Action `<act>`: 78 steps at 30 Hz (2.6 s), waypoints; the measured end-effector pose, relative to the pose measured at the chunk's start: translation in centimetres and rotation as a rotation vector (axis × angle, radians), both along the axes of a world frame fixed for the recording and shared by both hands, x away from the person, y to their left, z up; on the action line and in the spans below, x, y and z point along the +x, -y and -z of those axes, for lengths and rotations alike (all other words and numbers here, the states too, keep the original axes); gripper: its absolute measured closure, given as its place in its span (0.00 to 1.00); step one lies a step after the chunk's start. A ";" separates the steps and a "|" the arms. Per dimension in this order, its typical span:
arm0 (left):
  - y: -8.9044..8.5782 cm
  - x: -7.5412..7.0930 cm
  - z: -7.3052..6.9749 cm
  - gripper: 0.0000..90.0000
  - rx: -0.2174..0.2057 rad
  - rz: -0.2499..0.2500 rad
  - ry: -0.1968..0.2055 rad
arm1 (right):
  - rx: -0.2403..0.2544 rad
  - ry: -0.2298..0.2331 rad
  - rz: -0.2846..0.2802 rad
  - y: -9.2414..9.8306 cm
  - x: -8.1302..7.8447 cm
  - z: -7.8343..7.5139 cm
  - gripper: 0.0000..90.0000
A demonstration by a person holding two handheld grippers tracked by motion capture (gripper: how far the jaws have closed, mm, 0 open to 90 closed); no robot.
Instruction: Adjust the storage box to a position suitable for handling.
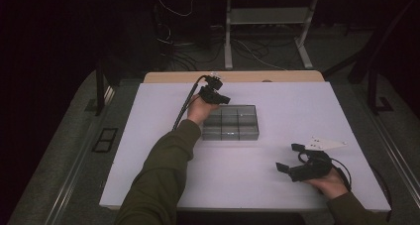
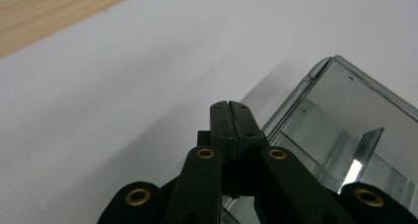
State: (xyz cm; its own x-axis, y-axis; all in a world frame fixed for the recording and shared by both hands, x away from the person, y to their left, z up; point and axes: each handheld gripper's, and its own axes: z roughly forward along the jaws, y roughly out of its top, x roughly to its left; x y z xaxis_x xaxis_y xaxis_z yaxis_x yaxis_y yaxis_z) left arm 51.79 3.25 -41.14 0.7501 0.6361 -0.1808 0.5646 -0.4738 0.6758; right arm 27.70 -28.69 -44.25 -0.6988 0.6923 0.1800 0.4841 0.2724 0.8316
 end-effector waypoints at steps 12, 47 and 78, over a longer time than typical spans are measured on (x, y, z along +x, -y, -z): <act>-0.1 0.2 -0.2 0.99 0.041 0.018 -0.002 | -0.001 -0.002 0.003 0.0 0.0 0.0 0.01; 1.2 -2.5 0.1 0.99 0.073 0.117 -0.058 | 0.000 -0.001 0.001 0.0 0.0 0.0 0.01; 1.6 -7.0 0.0 0.99 0.081 0.241 -0.044 | -0.001 0.001 0.001 -0.1 -0.1 0.0 0.01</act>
